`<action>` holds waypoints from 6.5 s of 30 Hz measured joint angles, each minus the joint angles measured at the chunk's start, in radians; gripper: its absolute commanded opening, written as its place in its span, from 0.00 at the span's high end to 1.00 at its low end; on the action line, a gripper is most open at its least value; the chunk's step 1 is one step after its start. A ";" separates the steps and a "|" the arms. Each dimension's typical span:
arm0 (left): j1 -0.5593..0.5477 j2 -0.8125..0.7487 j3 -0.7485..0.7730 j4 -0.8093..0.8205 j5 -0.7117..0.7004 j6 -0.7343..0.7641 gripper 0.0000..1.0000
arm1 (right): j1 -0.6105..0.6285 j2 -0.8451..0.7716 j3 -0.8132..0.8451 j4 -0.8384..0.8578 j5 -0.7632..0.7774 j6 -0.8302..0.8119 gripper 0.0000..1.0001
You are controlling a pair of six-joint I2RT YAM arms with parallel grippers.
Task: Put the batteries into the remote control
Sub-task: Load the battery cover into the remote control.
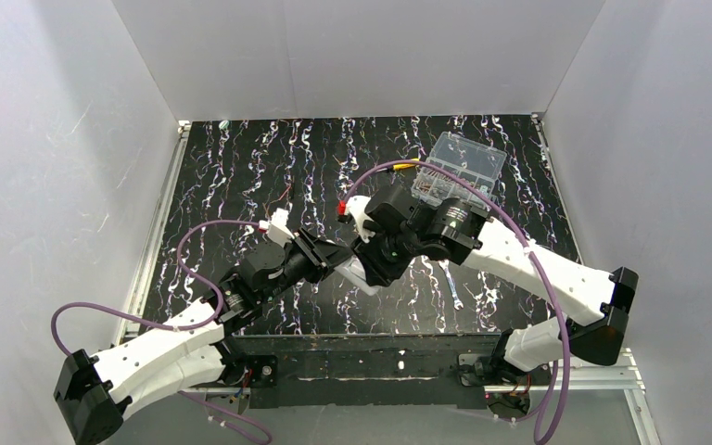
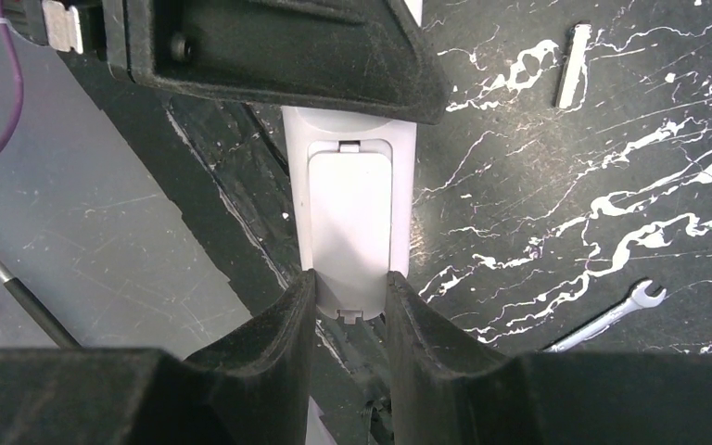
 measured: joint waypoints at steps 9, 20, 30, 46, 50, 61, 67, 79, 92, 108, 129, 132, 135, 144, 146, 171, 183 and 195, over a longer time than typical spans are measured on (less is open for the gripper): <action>0.000 0.002 0.000 0.011 0.010 0.000 1.00 | 0.000 0.003 0.008 0.000 0.011 0.004 0.74; 0.000 0.002 0.000 0.012 0.009 0.005 1.00 | 0.000 0.029 0.033 -0.012 0.008 0.023 0.74; 0.001 0.010 0.000 0.012 0.010 0.013 1.00 | 0.000 0.059 0.045 -0.030 0.002 0.050 0.71; 0.001 0.015 0.000 0.026 0.010 0.019 1.00 | 0.000 0.068 0.047 -0.025 0.003 0.057 0.49; 0.001 0.015 0.000 0.029 0.010 0.019 1.00 | 0.001 0.068 0.048 -0.023 0.008 0.059 0.47; 0.000 0.015 0.000 0.043 0.010 0.017 1.00 | 0.005 0.068 0.066 -0.024 0.060 0.053 0.42; 0.000 0.015 0.000 0.059 0.015 0.013 1.00 | 0.005 0.064 0.079 -0.023 0.095 0.051 0.41; 0.000 0.015 0.000 0.063 0.018 0.011 1.00 | 0.005 -0.022 0.079 0.001 0.126 0.073 0.28; 0.000 0.027 0.000 0.106 0.017 -0.007 1.00 | -0.172 -0.379 -0.267 0.275 0.081 0.434 0.16; 0.000 0.045 0.000 0.138 0.017 -0.026 1.00 | -0.247 -0.511 -0.625 0.597 -0.103 0.819 0.14; 0.000 0.046 0.000 0.139 0.017 -0.026 1.00 | -0.271 -0.516 -0.698 0.684 -0.177 0.891 0.27; 0.000 0.047 0.000 0.139 0.017 -0.026 1.00 | -0.272 -0.516 -0.702 0.689 -0.181 0.894 0.30; 0.000 0.047 0.000 0.139 0.017 -0.026 1.00 | -0.273 -0.516 -0.702 0.700 -0.185 0.895 0.33; 0.000 0.047 0.000 0.153 0.017 -0.026 1.00 | -0.278 -0.516 -0.703 0.710 -0.193 0.900 0.38; 0.000 0.047 0.000 0.157 0.017 -0.026 1.00 | -0.279 -0.516 -0.703 0.711 -0.193 0.902 0.40; 0.001 0.055 0.000 0.166 0.004 -0.026 1.00 | -0.290 -0.486 -0.715 0.734 -0.206 0.929 0.49; 0.005 0.060 0.000 0.168 0.000 -0.030 1.00 | -0.297 -0.481 -0.715 0.734 -0.214 0.933 0.66; 0.002 0.059 0.000 0.196 -0.004 -0.029 1.00 | -0.302 -0.543 -0.717 0.740 -0.187 0.921 0.18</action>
